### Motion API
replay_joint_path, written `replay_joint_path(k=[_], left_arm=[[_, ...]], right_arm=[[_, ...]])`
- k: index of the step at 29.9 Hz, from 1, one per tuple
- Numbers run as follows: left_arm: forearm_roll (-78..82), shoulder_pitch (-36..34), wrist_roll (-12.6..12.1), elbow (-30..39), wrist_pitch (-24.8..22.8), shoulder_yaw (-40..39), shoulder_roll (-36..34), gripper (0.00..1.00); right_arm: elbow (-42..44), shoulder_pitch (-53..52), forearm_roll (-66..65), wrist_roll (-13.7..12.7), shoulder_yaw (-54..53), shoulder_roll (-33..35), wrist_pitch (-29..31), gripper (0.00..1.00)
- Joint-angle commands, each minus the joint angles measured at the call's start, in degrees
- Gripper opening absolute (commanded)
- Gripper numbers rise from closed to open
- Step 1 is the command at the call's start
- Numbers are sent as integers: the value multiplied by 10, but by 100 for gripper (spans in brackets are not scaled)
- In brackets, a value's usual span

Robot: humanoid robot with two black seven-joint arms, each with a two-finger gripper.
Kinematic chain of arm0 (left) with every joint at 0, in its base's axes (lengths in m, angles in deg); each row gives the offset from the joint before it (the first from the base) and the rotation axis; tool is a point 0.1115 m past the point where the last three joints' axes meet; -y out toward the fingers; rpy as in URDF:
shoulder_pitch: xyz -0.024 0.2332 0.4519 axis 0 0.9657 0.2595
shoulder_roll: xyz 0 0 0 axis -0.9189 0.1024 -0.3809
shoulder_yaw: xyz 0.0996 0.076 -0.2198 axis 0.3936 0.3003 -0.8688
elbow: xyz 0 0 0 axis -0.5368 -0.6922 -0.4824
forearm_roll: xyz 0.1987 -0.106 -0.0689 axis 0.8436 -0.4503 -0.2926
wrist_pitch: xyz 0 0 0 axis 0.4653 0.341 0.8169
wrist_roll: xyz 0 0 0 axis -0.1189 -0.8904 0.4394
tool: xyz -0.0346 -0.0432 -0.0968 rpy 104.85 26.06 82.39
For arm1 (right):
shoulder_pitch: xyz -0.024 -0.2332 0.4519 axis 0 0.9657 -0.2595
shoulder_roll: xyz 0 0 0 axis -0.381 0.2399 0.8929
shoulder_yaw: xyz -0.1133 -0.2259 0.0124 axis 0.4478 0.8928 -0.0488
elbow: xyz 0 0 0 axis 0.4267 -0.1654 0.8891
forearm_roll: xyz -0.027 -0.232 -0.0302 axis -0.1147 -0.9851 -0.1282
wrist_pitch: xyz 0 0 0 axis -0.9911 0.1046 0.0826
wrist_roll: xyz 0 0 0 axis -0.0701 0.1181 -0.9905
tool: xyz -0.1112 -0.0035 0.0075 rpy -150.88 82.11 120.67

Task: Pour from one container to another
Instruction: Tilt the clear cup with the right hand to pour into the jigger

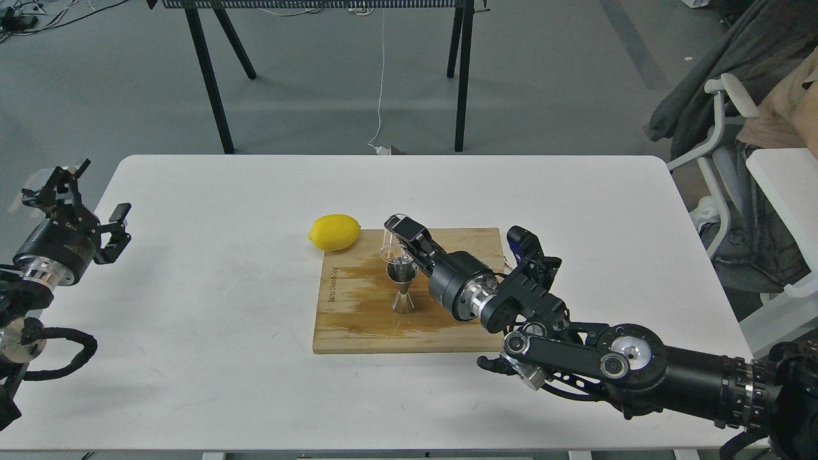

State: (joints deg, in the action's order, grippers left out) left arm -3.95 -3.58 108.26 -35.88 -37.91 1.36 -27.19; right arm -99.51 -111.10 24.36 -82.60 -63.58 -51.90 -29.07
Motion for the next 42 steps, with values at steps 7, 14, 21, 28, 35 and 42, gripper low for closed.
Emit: replay_joint_path(k=[7,14,21,28,35,42], left_arm=[[0,0,0,0,0,0,0,99],[-1,0,0,0,0,0,-1,99],[0,0,0,0,0,0,0,99],[0,0,0,-1,0,-1,0,99],[0,0,0,0,0,-1,0,99],[0,0,0,0,0,-1,0,99]], right_arm=[[-1,-11,-6,1,6,1,0,41],[-1,-21,-13,2,24,2,0,41],[0,-25,-27,2,26,5,0,41],[-1,-27,-33,3,28,9,0,41],[-1,-37,-37,3,48,13,0,41],[-1,-41,-37,3,50,16,0,41]])
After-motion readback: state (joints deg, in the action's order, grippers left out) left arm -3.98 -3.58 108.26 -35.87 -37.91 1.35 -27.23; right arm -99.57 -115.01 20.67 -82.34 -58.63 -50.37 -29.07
